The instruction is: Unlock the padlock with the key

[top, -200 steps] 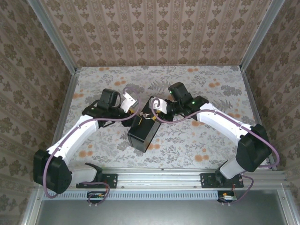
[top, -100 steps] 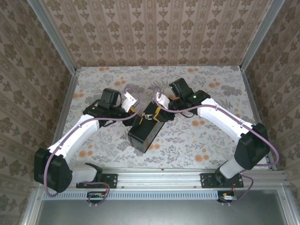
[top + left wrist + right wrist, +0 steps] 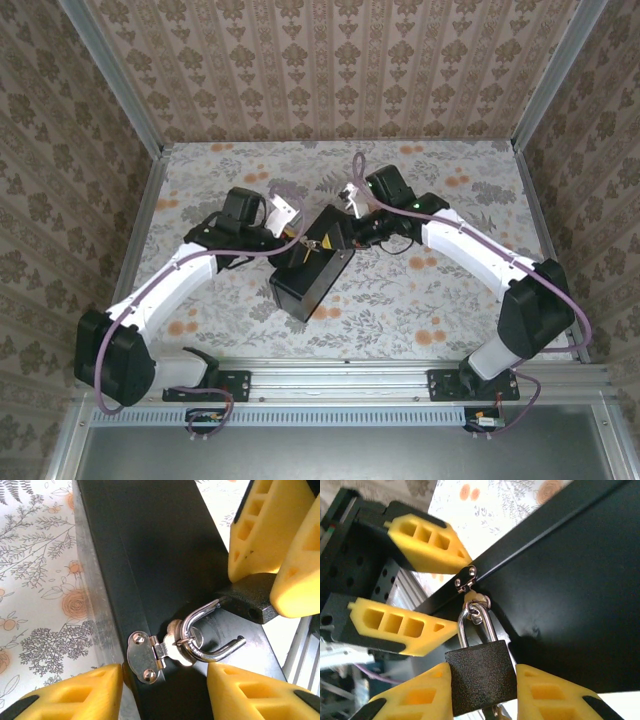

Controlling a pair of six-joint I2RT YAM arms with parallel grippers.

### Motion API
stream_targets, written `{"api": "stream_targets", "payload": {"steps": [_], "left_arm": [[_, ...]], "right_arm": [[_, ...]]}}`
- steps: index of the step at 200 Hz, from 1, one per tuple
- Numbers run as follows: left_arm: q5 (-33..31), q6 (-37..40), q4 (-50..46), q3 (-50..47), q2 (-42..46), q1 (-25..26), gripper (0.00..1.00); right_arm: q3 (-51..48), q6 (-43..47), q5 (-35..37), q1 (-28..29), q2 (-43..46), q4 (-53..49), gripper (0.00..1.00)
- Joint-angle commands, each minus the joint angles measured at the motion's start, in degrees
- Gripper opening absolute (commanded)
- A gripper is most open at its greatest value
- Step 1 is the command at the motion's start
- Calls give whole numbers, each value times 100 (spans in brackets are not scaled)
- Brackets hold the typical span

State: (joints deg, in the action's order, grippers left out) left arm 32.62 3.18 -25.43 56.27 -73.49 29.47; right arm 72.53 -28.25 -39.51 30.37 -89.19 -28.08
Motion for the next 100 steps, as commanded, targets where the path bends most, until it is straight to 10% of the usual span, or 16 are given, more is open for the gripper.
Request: {"api": "stream_targets", "payload": {"steps": [1,100], "left_arm": [[-36,-510,73,277,-187,-83,49],[1369,-1540,124,80,-22,-640,45]], "right_arm": [[-412,-2276,325,-101,59,1179,11],[-776,-3907,1789,208,412,2058,4]]}}
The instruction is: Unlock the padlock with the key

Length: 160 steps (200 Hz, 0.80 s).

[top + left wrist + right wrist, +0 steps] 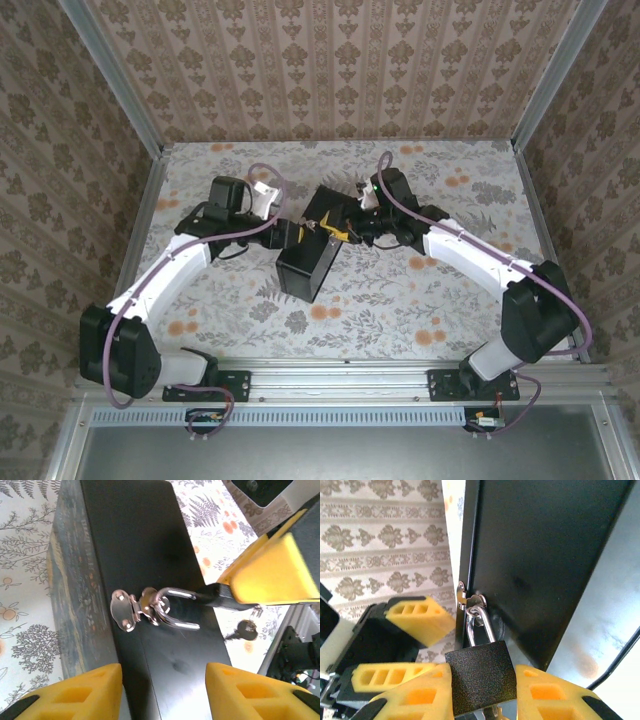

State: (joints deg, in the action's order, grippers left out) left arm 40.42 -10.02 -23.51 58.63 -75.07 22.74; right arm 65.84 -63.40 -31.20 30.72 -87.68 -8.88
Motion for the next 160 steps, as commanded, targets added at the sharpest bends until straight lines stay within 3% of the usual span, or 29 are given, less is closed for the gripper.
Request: {"api": "stream_targets", "payload": {"steps": [1,36,57,95,129,160], "left_arm": [[602,-220,-67,-166,134,35,45],[860,-410,325,-374,49,123,38],[987,-527,516,-321,-81,228,31],[1129,-822,931,-340,-192,294,28],[986,-844,923,-343,-133,244,28],[860,-756,649,-84,29,141,31]], "right_arm": [[-111,-393,993,185,269,140,4],[-318,-744,1740,510,438,540,3],[-406,-1018,1837,599,461,904,3],[-229,-1230,1826,809,469,1060,4],[-158,-1044,1903,718,585,229,5],[-720,-1673,1885,523,743,776,3]]}}
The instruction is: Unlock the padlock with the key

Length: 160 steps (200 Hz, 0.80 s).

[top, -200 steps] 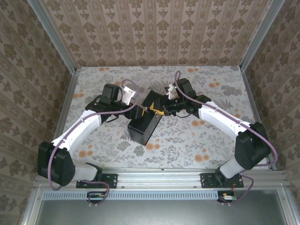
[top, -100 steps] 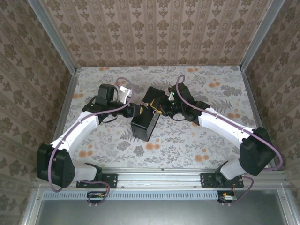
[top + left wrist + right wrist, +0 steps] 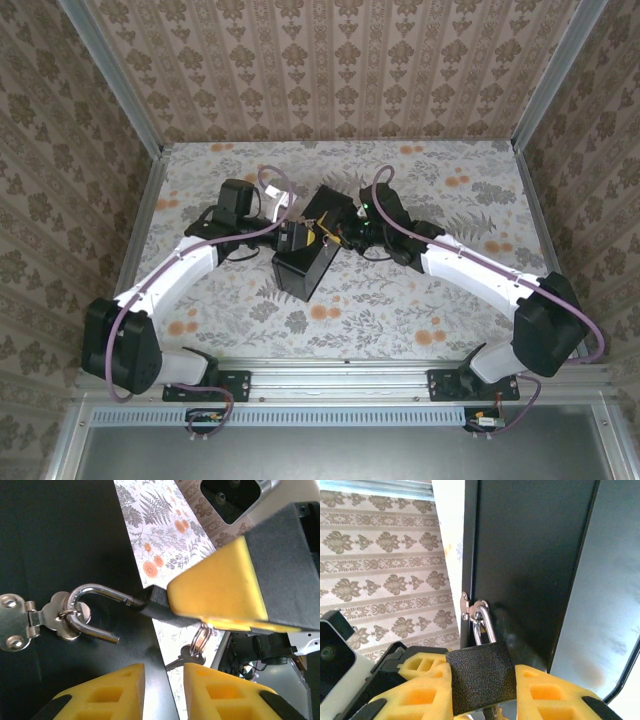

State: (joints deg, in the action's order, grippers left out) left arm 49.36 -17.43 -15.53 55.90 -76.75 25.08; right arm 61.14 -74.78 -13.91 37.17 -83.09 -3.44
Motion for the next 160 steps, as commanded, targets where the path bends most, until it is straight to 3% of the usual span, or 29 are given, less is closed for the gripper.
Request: {"api": "stream_targets", "payload": {"steps": [1,18,44,72,113,150,160], "left_arm": [[-42,-15,-164,200,205,-101,31],[-397,-36,-419,374,353,-203,38],[-1483,39,-751,409,520,-295,40],[-1922,610,-1049,318,361,-228,41],[-1976,866,-1006,35,74,-95,40],[-1428,777,-717,39,-104,60,39],[-1348,744,-697,71,-182,296,37]], "right_arm": [[-251,-545,154,-122,289,235,3],[-222,-674,161,-106,285,374,3],[-213,-1051,224,-94,249,599,2],[-276,-1188,472,-47,271,557,1],[-634,-1380,931,25,293,1072,2],[-708,-1271,986,95,67,1781,2],[-713,-1249,957,126,-40,1994,2]]}}
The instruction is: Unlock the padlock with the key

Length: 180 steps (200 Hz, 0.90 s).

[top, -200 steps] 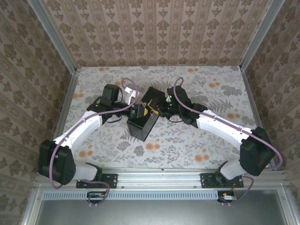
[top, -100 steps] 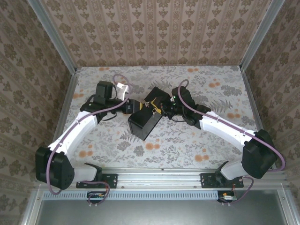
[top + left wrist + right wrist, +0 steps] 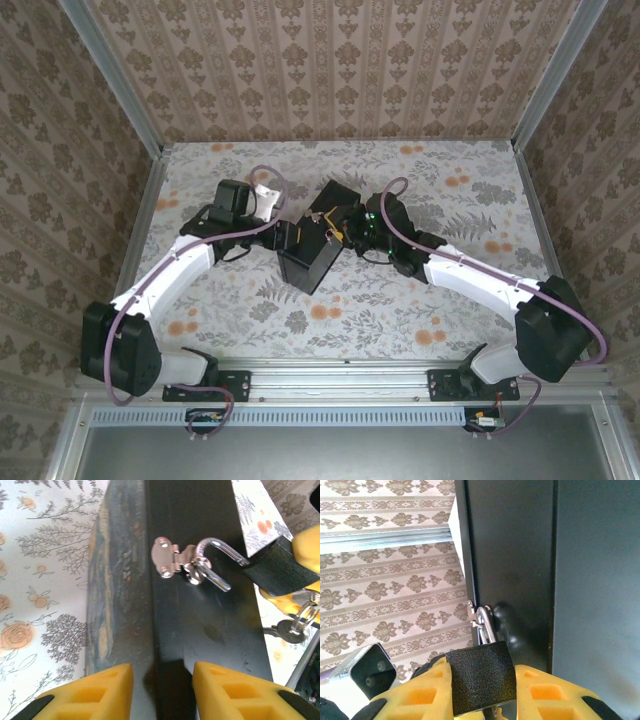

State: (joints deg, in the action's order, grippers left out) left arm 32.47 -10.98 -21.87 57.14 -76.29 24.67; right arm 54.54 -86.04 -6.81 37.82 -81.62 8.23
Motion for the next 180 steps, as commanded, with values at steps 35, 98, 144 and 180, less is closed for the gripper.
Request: {"api": "stream_targets", "payload": {"steps": [35,98,144,180], "left_arm": [[743,-128,135,-62,-316,545,32],[861,-246,275,-107,-316,528,28],[896,-352,395,-84,-334,654,26],[791,-407,272,-109,-309,541,23]], "right_arm": [[69,86,162,198,-407,1116,2],[138,471,371,305,-464,896,2],[101,442,666,395,-794,1217,1],[-177,403,813,197,-635,1160,1]]}}
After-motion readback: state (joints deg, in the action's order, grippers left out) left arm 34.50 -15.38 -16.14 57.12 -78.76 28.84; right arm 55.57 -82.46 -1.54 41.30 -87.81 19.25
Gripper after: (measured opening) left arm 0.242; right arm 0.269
